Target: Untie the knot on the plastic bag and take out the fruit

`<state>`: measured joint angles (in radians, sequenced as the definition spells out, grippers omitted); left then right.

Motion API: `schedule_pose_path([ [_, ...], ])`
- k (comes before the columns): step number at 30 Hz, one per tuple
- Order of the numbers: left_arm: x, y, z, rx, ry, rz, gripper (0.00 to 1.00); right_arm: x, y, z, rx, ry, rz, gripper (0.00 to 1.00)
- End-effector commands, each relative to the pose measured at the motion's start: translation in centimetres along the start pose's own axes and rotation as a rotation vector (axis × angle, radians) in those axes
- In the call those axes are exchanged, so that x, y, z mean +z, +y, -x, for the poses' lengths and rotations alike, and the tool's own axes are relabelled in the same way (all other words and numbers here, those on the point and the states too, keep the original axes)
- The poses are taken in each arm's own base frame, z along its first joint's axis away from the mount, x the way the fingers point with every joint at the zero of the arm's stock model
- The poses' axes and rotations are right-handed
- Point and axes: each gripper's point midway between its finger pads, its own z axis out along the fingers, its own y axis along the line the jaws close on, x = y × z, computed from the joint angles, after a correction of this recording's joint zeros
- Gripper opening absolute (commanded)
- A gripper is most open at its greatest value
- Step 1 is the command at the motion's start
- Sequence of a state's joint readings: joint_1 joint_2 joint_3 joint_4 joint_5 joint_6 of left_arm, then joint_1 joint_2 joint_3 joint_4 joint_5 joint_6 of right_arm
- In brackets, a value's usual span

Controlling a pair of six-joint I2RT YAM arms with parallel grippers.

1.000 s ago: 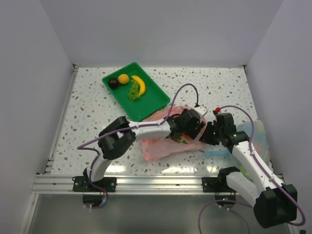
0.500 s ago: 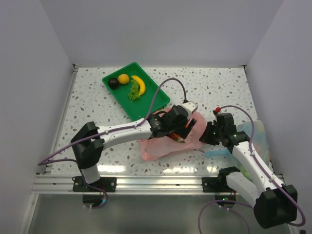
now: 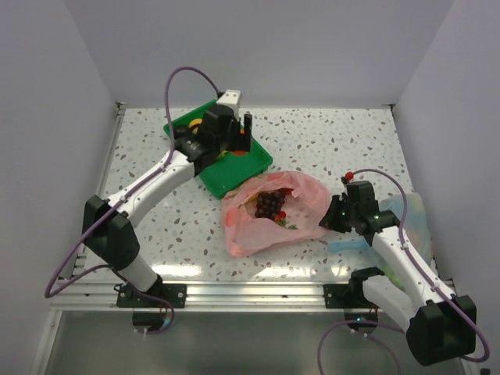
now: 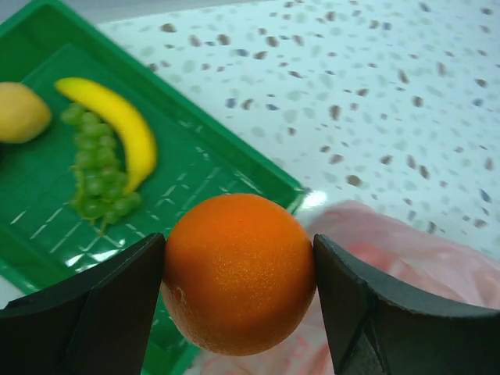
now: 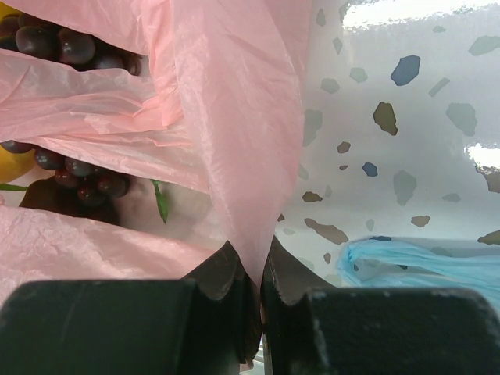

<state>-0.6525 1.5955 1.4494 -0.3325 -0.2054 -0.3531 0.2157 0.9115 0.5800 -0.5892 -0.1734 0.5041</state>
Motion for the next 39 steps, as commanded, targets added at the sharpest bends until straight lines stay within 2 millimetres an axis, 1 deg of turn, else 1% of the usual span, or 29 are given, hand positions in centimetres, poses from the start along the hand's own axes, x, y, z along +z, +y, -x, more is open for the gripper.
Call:
schedule_pose_path([
  [1,3.4,7.9,0.7,-0.075,0.011,0.185,0.33,-0.2,0.5,1.1,-0.019,-0.034,0.011,0.11],
  [2,4.1,9.3,0.8,-0.080,0.013,0.214,0.34,-0.2,0.6,1.2,-0.020,-0.036,0.012,0.11],
  [3,4.6,11.6,1.9,-0.095,-0.005,0.262,0.34,-0.2,0.6,1.2,-0.020,-0.035,0.015,0.11],
  [4,6.2,13.0,0.8,-0.093,0.029,0.293,0.36,-0.2,0.6,1.2,-0.020,-0.033,0.016,0.11],
  [5,6.8,14.2,0.7,-0.099,0.037,0.315,0.36,-0.3,0.7,1.2,-0.020,-0.033,0.019,0.11],
  [6,7.3,15.7,1.7,-0.112,0.026,0.339,0.38,-0.3,0.7,1.2,-0.020,-0.033,0.019,0.11],
  [7,8.8,16.9,0.3,-0.113,0.066,0.365,0.42,-0.3,0.7,1.1,-0.020,-0.029,0.019,0.11],
  [9,9.5,18.9,0.6,-0.132,0.080,0.404,0.46,-0.4,0.8,1.3,-0.022,-0.037,0.020,0.11],
  [10,10.7,19.6,-0.7,-0.137,0.115,0.416,0.51,-0.4,0.7,1.2,-0.024,-0.035,0.018,0.11],
  [12,11.2,20.6,-0.5,-0.148,0.119,0.428,0.63,-0.5,0.7,1.3,-0.024,-0.039,0.017,0.11],
  [15,11.1,21.4,-1.1,-0.140,0.134,0.461,0.91,-0.5,0.6,1.1,-0.028,-0.036,0.014,0.11],
  [17,10.6,21.4,-1.6,-0.138,0.144,0.465,0.98,-0.5,0.6,1.2,-0.029,-0.038,0.013,0.11],
  [19,9.7,21.0,-1.2,-0.139,0.134,0.450,1.00,-0.5,0.6,1.1,-0.029,-0.037,0.014,0.11],
  [20,9.3,20.9,-2.1,-0.142,0.153,0.445,1.00,-0.5,0.6,1.2,-0.030,-0.039,0.014,0.11],
  [22,7.9,19.7,-1.0,-0.144,0.117,0.408,1.00,-0.5,0.5,1.2,-0.030,-0.040,0.011,0.11],
  [23,7.4,19.3,-2.0,-0.140,0.137,0.399,1.00,-0.5,0.5,1.2,-0.031,-0.040,0.009,0.11],
  [25,5.9,17.0,-1.1,-0.124,0.110,0.344,1.00,-0.5,0.5,1.3,-0.032,-0.043,0.010,0.11],
  [26,5.3,16.3,-1.9,-0.112,0.126,0.334,1.00,-0.4,0.4,1.3,-0.034,-0.043,0.006,0.11],
  [27,4.9,14.1,-2.2,-0.087,0.128,0.296,1.00,-0.4,0.4,1.3,-0.036,-0.043,0.005,0.11],
  [28,3.6,12.7,-1.3,-0.077,0.100,0.271,1.00,-0.5,0.5,1.3,-0.037,-0.045,0.008,0.11],
  [29,3.0,11.6,-2.1,-0.057,0.112,0.260,1.00,-0.4,0.4,1.3,-0.037,-0.044,0.004,0.11],
  [30,2.4,8.6,-2.6,-0.023,0.113,0.214,0.99,-0.4,0.4,1.4,-0.035,-0.045,0.003,0.11],
  [31,1.2,7.0,-1.9,-0.013,0.089,0.182,0.98,-0.4,0.4,1.4,-0.038,-0.047,0.005,0.11],
  [32,0.6,5.7,-2.5,0.001,0.095,0.160,0.98,-0.3,0.4,1.4,-0.037,-0.045,0.003,0.11],
  [33,-0.5,3.1,-2.8,0.020,0.092,0.115,0.97,-0.3,0.4,1.3,-0.035,-0.043,0.003,0.11],
  [35,-1.6,0.7,-3.5,0.047,0.100,0.077,0.95,-0.3,0.4,1.4,-0.033,-0.045,0.003,0.11],
  [37,-3.0,-2.5,-4.7,0.087,0.115,0.033,0.92,-0.2,0.4,1.4,-0.033,-0.045,0.006,0.11],
  [38,-3.7,-4.8,-5.4,0.116,0.117,-0.005,0.91,-0.3,0.4,1.4,-0.033,-0.046,0.007,0.11],
  [39,-4.0,-5.9,-6.1,0.123,0.130,-0.022,0.90,-0.2,0.4,1.4,-0.032,-0.047,0.006,0.11],
])
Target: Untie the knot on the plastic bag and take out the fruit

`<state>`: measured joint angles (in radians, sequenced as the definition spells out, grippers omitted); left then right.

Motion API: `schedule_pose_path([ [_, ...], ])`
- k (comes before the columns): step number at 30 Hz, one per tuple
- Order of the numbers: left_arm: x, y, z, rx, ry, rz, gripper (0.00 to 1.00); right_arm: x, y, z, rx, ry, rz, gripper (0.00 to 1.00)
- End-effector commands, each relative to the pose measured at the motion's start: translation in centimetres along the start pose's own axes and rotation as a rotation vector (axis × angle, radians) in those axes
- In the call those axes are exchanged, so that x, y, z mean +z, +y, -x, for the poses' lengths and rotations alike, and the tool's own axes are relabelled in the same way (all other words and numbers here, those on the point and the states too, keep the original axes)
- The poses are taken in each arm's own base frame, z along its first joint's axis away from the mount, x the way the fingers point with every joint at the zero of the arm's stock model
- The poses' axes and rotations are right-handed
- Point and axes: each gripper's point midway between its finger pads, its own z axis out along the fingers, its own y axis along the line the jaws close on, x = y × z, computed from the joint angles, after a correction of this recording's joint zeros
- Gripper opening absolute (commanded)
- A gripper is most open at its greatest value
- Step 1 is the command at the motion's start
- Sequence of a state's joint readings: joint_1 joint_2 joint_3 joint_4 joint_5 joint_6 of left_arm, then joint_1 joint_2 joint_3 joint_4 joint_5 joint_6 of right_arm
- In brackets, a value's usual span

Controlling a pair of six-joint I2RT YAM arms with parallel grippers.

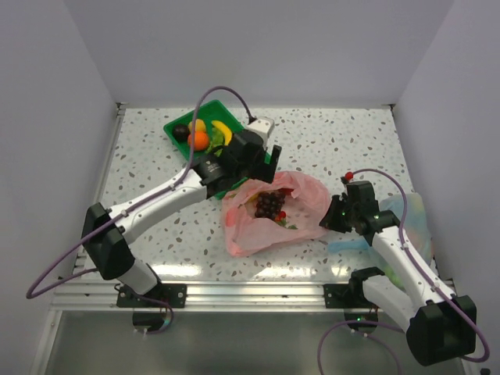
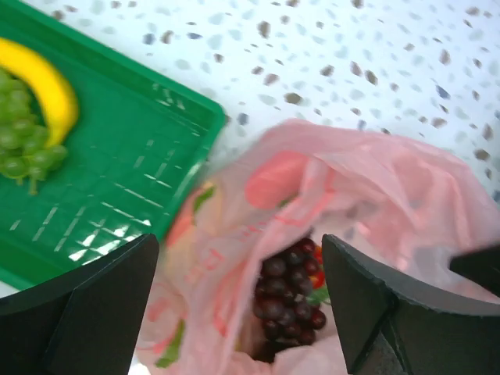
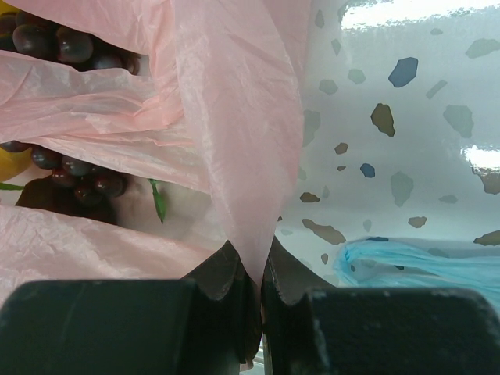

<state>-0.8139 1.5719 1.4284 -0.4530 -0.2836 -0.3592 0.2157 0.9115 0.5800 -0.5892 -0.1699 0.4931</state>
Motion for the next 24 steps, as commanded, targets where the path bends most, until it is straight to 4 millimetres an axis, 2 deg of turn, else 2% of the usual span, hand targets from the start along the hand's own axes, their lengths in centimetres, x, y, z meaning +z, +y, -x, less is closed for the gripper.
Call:
schedule_pose_path([
  [1,-1.3,-3.0,-1.9,0.034,0.032,-0.015,0.90,-0.2,0.5,1.3,-0.022,-0.044,0.011,0.11],
  [2,-1.7,-5.0,-2.8,0.060,0.046,-0.051,0.89,-0.2,0.5,1.3,-0.020,-0.042,0.010,0.11],
  [3,-1.1,-5.8,-4.0,0.071,0.073,-0.053,0.89,-0.2,0.5,1.3,-0.020,-0.044,0.011,0.11],
  [5,-0.5,-7.1,-5.7,0.094,0.111,-0.063,0.89,-0.2,0.6,1.3,-0.018,-0.044,0.013,0.11],
  [6,0.5,-7.4,-7.1,0.098,0.148,-0.056,0.87,-0.2,0.5,1.3,-0.016,-0.044,0.013,0.11],
  [8,1.4,-7.7,-8.3,0.095,0.180,-0.055,0.86,-0.3,0.6,1.3,-0.015,-0.046,0.016,0.11],
  [9,2.3,-7.8,-9.3,0.099,0.200,-0.043,0.85,-0.3,0.6,1.3,-0.014,-0.048,0.016,0.11],
  [13,4.8,-7.6,-10.8,0.140,0.222,0.001,0.84,-0.3,0.4,1.1,-0.019,-0.042,0.012,0.11],
  [14,5.3,-6.8,-11.0,0.153,0.218,0.047,0.84,-0.3,0.4,1.0,-0.017,-0.043,0.013,0.11],
  [15,6.2,-6.3,-12.0,0.170,0.238,0.087,0.84,-0.4,0.5,1.0,-0.016,-0.043,0.016,0.11],
  [17,7.2,-5.5,-12.0,0.179,0.236,0.130,0.83,-0.4,0.4,0.9,-0.014,-0.038,0.015,0.11],
  [18,8.0,-5.1,-13.0,0.181,0.255,0.147,0.83,-0.4,0.5,0.8,-0.014,-0.041,0.017,0.11],
  [23,9.6,-4.4,-14.4,0.167,0.294,0.167,0.80,-0.5,0.2,0.5,-0.012,-0.036,0.011,0.11],
  [24,9.8,-4.4,-14.9,0.172,0.306,0.164,0.75,-0.5,0.3,0.6,-0.014,-0.039,0.014,0.11],
])
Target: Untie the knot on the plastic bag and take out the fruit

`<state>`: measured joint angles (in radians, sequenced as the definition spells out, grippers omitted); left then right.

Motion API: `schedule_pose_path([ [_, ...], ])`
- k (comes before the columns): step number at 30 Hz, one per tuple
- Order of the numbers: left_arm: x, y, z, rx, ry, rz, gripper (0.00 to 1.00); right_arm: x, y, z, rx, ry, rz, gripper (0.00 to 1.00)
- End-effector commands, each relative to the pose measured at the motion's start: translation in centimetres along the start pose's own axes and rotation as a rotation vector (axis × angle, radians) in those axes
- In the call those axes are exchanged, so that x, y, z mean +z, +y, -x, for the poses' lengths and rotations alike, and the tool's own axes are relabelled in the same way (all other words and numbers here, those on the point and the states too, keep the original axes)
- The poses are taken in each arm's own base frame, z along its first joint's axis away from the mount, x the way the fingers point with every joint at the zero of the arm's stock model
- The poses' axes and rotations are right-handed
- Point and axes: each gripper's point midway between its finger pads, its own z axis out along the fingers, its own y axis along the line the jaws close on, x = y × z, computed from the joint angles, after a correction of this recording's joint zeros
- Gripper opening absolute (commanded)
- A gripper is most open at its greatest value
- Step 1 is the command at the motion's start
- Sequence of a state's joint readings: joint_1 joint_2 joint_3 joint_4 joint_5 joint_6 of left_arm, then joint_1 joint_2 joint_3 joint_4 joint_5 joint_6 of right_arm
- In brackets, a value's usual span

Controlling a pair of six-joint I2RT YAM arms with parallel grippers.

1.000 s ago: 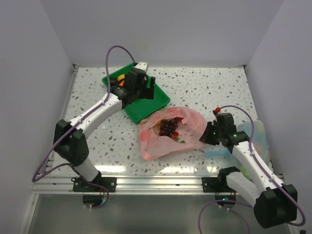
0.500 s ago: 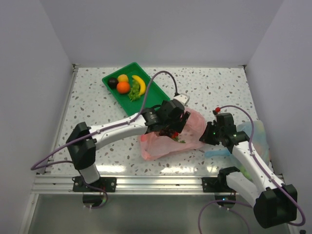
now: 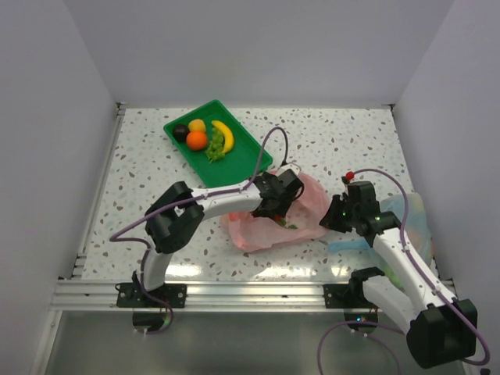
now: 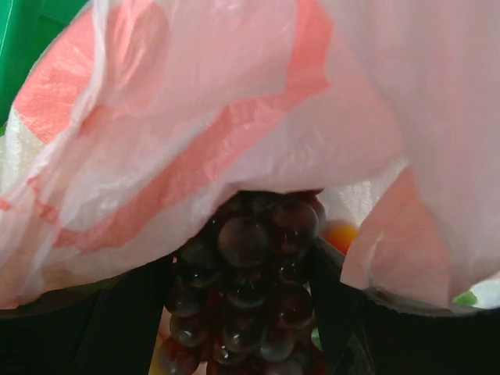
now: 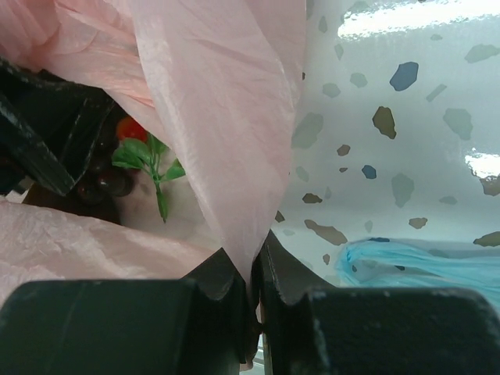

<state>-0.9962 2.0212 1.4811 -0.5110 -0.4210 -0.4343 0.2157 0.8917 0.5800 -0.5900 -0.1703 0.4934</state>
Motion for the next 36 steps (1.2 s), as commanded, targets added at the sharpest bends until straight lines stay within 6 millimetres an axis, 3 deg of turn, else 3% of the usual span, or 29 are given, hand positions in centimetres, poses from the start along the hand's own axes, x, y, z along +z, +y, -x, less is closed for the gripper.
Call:
schedule_pose_path([
  [1,0.3,0.1,1.7,-0.043,-0.032,0.014,0.71,-0.1,0.0,0.2,-0.011,-0.019,0.002,0.11],
  [5,0.1,-0.9,0.8,-0.047,-0.008,-0.041,0.48,0.0,0.0,0.3,-0.012,-0.017,0.002,0.11],
  [8,-0.6,-1.0,0.5,-0.049,-0.012,-0.061,0.23,0.2,0.0,0.2,-0.009,-0.012,0.002,0.11],
  [10,-1.0,-0.9,0.1,-0.042,-0.007,-0.069,0.16,0.2,0.1,0.3,-0.009,-0.011,0.004,0.11],
  [11,-1.8,-0.8,0.7,-0.049,-0.024,-0.082,0.10,0.2,0.2,0.4,-0.011,-0.014,0.005,0.11],
  [14,-3.4,-0.9,1.4,-0.059,-0.058,-0.123,0.03,0.1,0.2,0.6,-0.015,-0.019,0.004,0.11],
  [27,-15.6,0.1,11.0,-0.145,-0.348,-0.307,0.00,0.2,0.1,0.8,-0.010,-0.021,-0.005,0.11],
  [30,-18.4,1.7,14.1,-0.178,-0.419,-0.322,0.00,0.2,0.1,0.8,-0.012,-0.021,-0.006,0.11],
  [36,-21.1,8.4,18.4,-0.294,-0.507,-0.307,0.00,0.2,0.0,0.6,-0.012,-0.018,-0.010,0.11],
])
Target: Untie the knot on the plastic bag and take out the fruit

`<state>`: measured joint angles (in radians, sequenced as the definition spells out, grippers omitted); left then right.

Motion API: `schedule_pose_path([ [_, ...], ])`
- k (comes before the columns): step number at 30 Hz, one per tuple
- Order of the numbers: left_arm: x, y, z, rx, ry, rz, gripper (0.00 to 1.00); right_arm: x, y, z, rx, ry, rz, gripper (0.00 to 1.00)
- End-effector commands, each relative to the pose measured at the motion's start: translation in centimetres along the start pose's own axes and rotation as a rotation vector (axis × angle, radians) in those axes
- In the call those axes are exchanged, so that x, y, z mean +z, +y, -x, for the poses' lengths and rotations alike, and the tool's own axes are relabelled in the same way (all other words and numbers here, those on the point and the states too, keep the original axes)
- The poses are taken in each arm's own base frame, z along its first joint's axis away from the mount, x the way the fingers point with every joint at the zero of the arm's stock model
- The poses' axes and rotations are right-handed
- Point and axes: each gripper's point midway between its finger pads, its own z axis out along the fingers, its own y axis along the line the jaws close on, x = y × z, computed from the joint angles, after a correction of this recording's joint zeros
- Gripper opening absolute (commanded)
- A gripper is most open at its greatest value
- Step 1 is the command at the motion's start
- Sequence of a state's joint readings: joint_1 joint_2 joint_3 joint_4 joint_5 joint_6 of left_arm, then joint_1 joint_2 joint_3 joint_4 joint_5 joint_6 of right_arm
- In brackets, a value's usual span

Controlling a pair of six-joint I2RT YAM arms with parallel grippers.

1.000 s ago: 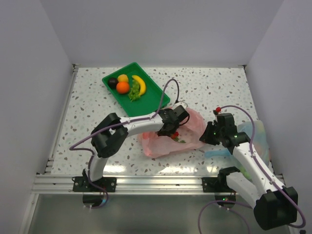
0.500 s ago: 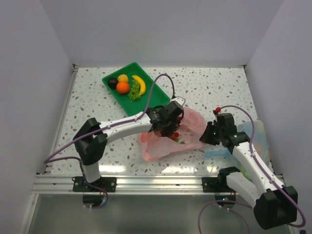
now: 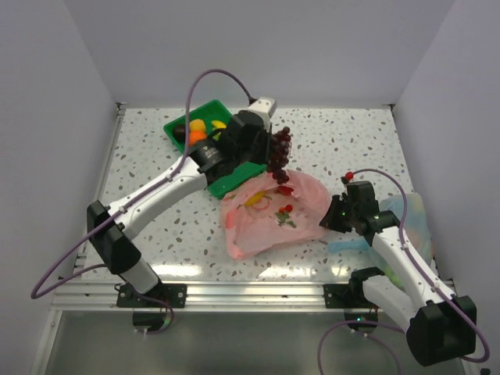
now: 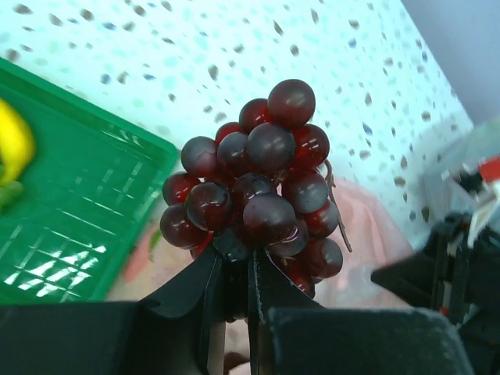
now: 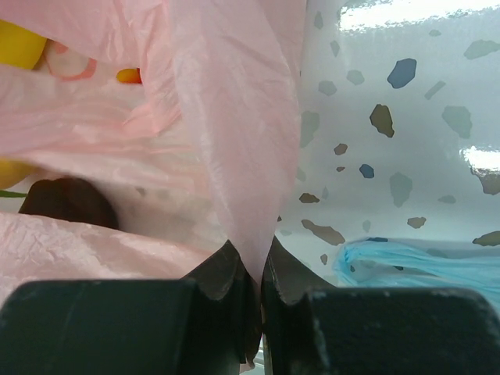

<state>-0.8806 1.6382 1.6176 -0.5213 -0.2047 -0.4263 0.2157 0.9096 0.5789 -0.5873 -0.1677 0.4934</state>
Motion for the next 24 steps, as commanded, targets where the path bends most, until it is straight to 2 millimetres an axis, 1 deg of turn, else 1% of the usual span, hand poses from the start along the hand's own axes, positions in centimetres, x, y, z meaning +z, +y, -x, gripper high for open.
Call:
schedule_pose_path([
  [1,-3.9,3.2,7.2,-0.066,-0.158,-0.002,0.00,-0.1,0.1,0.8,-0.015,-0.031,-0.003,0.11],
  [3,-4.7,4.4,8.8,-0.060,-0.203,0.026,0.00,-0.1,0.1,0.9,-0.014,-0.034,-0.001,0.11],
  [4,-4.8,6.3,9.5,-0.061,-0.226,0.084,0.00,-0.1,0.1,0.8,-0.015,-0.032,-0.001,0.11],
  [6,-4.4,8.7,9.7,-0.070,-0.231,0.154,0.00,0.0,0.1,0.8,-0.016,-0.029,0.001,0.11],
  [7,-4.2,11.1,9.8,-0.083,-0.227,0.212,0.00,0.0,0.1,0.7,-0.014,-0.027,-0.001,0.11],
  [9,-2.9,14.4,8.9,-0.103,-0.201,0.312,0.00,0.0,0.1,0.8,-0.016,-0.027,-0.001,0.11],
  [10,-2.2,17.1,8.3,-0.125,-0.176,0.367,0.00,0.0,0.2,0.8,-0.016,-0.027,-0.001,0.11],
  [12,-1.2,19.5,7.3,-0.156,-0.148,0.413,0.00,-0.1,0.2,0.8,-0.017,-0.028,0.000,0.11],
  [13,-0.3,21.7,6.6,-0.176,-0.129,0.454,0.00,-0.1,0.1,0.8,-0.016,-0.028,-0.003,0.11],
  [14,0.3,22.7,6.1,-0.182,-0.117,0.469,0.00,-0.1,0.1,0.7,-0.015,-0.027,-0.004,0.11],
  [15,1.0,23.7,5.1,-0.185,-0.098,0.486,0.00,-0.1,0.0,0.7,-0.014,-0.027,-0.005,0.11],
  [16,2.2,25.2,4.4,-0.190,-0.087,0.502,0.04,0.0,0.0,0.7,-0.015,-0.027,-0.005,0.11],
  [18,3.5,26.6,3.3,-0.192,-0.061,0.522,0.10,0.1,0.0,0.6,-0.015,-0.023,-0.004,0.11],
  [19,3.9,27.6,3.1,-0.197,-0.057,0.536,0.14,0.0,0.1,0.8,-0.014,-0.027,-0.001,0.11],
  [20,4.8,28.4,2.1,-0.194,-0.028,0.554,0.23,0.0,0.1,0.8,-0.014,-0.026,-0.002,0.11],
  [21,4.9,29.0,2.3,-0.196,-0.028,0.562,0.30,-0.1,0.2,0.8,-0.019,-0.027,-0.002,0.11],
  [22,5.2,29.3,1.9,-0.187,-0.012,0.569,0.48,-0.1,0.1,0.9,-0.020,-0.031,-0.003,0.11],
  [24,5.1,29.3,2.1,-0.180,-0.017,0.566,0.71,-0.2,0.1,1.0,-0.024,-0.034,-0.005,0.11],
])
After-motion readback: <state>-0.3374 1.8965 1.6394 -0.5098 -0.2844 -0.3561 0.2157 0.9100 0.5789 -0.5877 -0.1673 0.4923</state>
